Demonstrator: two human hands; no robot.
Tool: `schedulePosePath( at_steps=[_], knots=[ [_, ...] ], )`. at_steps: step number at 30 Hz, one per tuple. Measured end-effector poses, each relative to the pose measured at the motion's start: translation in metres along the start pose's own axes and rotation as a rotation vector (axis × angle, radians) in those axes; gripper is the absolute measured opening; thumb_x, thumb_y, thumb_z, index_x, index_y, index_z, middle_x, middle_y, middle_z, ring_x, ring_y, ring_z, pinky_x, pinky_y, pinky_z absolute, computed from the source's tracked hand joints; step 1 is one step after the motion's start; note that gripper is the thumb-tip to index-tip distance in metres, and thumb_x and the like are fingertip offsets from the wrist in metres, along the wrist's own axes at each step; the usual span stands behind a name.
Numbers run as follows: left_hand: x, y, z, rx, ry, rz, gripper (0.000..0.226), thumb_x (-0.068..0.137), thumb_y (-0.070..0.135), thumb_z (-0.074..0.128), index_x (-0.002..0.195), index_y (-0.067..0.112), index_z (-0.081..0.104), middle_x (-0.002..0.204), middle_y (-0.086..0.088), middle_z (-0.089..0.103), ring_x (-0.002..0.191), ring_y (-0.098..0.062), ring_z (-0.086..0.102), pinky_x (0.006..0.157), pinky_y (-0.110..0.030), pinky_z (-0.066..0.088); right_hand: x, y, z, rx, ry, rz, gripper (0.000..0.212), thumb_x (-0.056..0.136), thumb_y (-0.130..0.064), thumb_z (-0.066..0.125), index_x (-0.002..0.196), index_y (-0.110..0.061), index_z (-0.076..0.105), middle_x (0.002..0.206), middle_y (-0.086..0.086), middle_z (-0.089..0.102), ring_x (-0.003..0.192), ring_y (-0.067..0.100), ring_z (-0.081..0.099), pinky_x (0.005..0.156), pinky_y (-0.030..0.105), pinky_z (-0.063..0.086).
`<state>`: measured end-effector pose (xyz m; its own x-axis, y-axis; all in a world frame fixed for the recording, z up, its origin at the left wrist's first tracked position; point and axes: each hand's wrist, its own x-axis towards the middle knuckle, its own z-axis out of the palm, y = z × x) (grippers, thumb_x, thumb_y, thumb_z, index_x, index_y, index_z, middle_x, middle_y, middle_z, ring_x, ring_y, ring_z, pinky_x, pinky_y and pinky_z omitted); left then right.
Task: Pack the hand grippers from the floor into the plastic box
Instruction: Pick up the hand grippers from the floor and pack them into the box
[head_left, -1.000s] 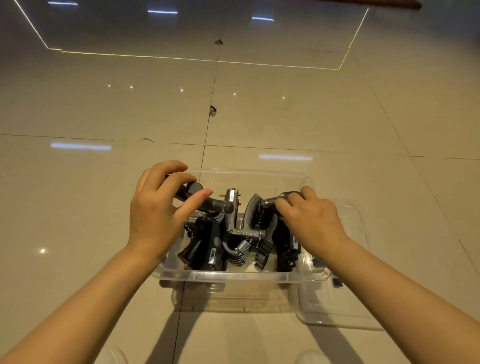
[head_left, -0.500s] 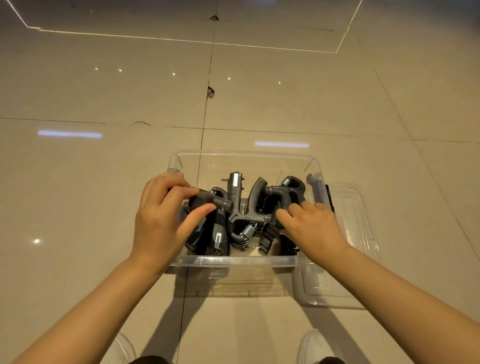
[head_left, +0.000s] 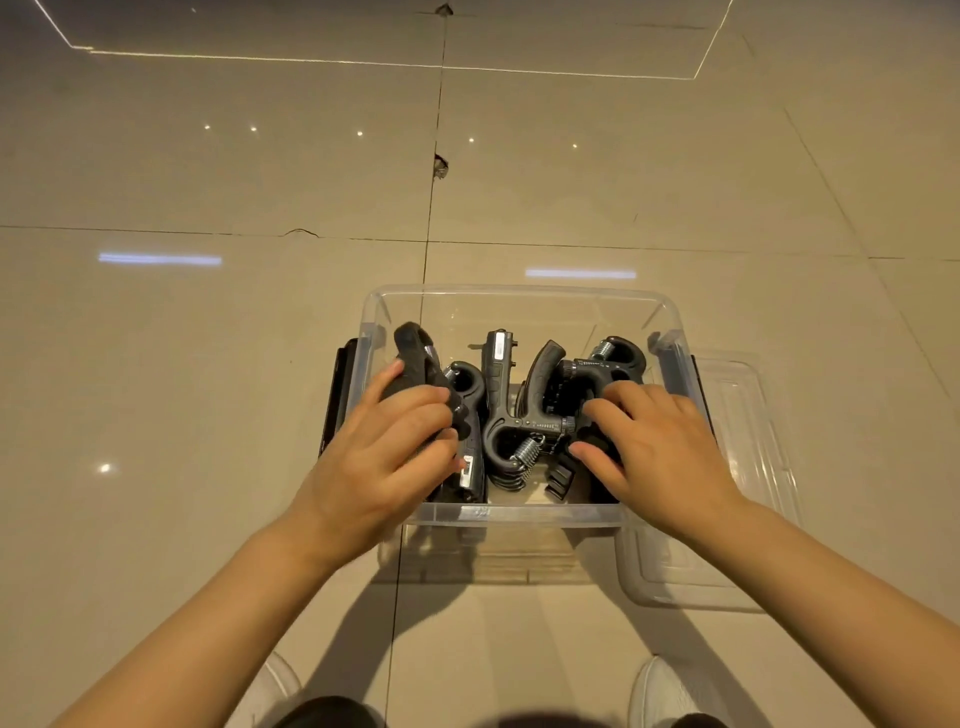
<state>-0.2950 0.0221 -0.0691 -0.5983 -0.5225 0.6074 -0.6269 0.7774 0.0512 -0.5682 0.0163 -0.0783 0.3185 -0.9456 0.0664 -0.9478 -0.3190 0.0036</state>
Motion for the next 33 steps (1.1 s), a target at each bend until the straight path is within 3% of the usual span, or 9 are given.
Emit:
schedulePosePath(
  at_steps=[2, 5, 7, 15, 19, 21, 25, 28, 33],
  knots=[
    [0.015, -0.013, -0.004, 0.084, -0.136, 0.229, 0.005, 0.087, 0.0, 0.061, 0.086, 0.005, 0.062, 0.107, -0.012, 0.056, 0.112, -0.028, 0.051, 0.105, -0.056, 0.034, 0.001, -0.005, 0.001, 0.017, -0.004, 0.001, 0.034, 0.082, -0.046, 0.061, 0.102, -0.018, 0.064, 0.101, 0.003, 0.061, 0.089, 0.027, 0.058, 0.073, 0.04, 0.046],
    [0.043, -0.029, -0.009, 0.141, -0.374, 0.502, 0.023, 0.084, -0.004, 0.045, 0.089, 0.009, 0.063, 0.108, -0.012, 0.06, 0.116, -0.029, 0.047, 0.112, -0.052, 0.022, -0.005, -0.01, 0.006, 0.047, -0.026, 0.002, 0.039, 0.086, -0.049, 0.043, 0.098, -0.019, 0.064, 0.099, 0.001, 0.06, 0.087, 0.025, 0.058, 0.073, 0.038, 0.045],
    [0.051, -0.032, -0.005, 0.152, -0.497, 0.616, 0.021, 0.079, -0.002, 0.053, 0.089, 0.011, 0.065, 0.111, -0.01, 0.06, 0.12, -0.028, 0.047, 0.114, -0.051, 0.021, -0.01, -0.011, 0.01, 0.103, -0.021, 0.027, 0.041, 0.088, -0.047, 0.037, 0.096, -0.019, 0.065, 0.098, 0.0, 0.06, 0.087, 0.023, 0.057, 0.073, 0.037, 0.045],
    [0.053, -0.012, 0.026, -0.032, -0.554, 0.582, 0.018, 0.083, 0.0, 0.061, 0.099, 0.008, 0.062, 0.133, -0.017, 0.05, 0.135, -0.033, 0.035, 0.114, -0.044, 0.027, -0.013, -0.01, 0.012, 0.216, 0.012, 0.046, 0.036, 0.088, -0.038, 0.038, 0.097, -0.016, 0.066, 0.099, 0.001, 0.06, 0.09, 0.023, 0.056, 0.074, 0.037, 0.044],
    [0.046, -0.001, 0.027, -0.141, -0.549, 0.396, 0.052, 0.081, -0.003, 0.05, 0.129, 0.017, 0.054, 0.139, -0.011, 0.048, 0.13, -0.027, 0.043, 0.107, -0.03, 0.027, -0.012, -0.009, 0.011, 0.202, 0.008, 0.037, 0.036, 0.087, -0.039, 0.039, 0.098, -0.017, 0.065, 0.098, 0.001, 0.06, 0.089, 0.024, 0.056, 0.074, 0.035, 0.041],
    [0.033, -0.001, 0.028, -0.191, -0.542, 0.24, 0.052, 0.083, 0.006, 0.059, 0.132, 0.019, 0.051, 0.139, -0.007, 0.05, 0.127, -0.023, 0.047, 0.109, -0.035, 0.029, -0.008, -0.009, 0.009, 0.183, 0.006, 0.032, 0.038, 0.087, -0.042, 0.039, 0.104, -0.018, 0.064, 0.098, 0.0, 0.062, 0.089, 0.024, 0.057, 0.074, 0.035, 0.04],
    [-0.009, -0.002, 0.017, -0.202, -0.247, -0.423, 0.035, 0.089, 0.031, 0.054, 0.121, 0.017, 0.059, 0.124, -0.003, 0.058, 0.122, -0.02, 0.048, 0.103, -0.049, 0.038, 0.009, -0.024, -0.004, 0.3, -0.083, 0.029, 0.04, 0.094, -0.039, 0.045, 0.127, -0.018, 0.051, 0.1, 0.001, 0.064, 0.095, 0.026, 0.056, 0.076, 0.036, 0.042],
    [-0.032, 0.0, 0.017, -0.145, -0.168, -0.774, 0.045, 0.09, 0.039, 0.044, 0.129, 0.018, 0.052, 0.134, -0.005, 0.048, 0.133, -0.024, 0.035, 0.107, -0.05, 0.031, 0.031, -0.048, -0.002, 0.282, -0.203, 0.029, 0.057, 0.093, -0.035, 0.051, 0.143, -0.021, 0.027, 0.091, 0.002, 0.06, 0.085, 0.023, 0.054, 0.063, 0.033, 0.043],
    [-0.036, 0.004, 0.024, -0.271, -0.075, -0.89, 0.052, 0.088, 0.037, 0.04, 0.137, 0.018, 0.043, 0.145, -0.005, 0.035, 0.135, -0.02, 0.03, 0.11, -0.043, 0.029, 0.049, -0.058, 0.011, 0.265, -0.249, 0.169, 0.075, 0.088, -0.019, 0.06, 0.146, -0.02, 0.014, 0.08, 0.005, 0.053, 0.066, 0.024, 0.054, 0.052, 0.033, 0.043]
  ],
)
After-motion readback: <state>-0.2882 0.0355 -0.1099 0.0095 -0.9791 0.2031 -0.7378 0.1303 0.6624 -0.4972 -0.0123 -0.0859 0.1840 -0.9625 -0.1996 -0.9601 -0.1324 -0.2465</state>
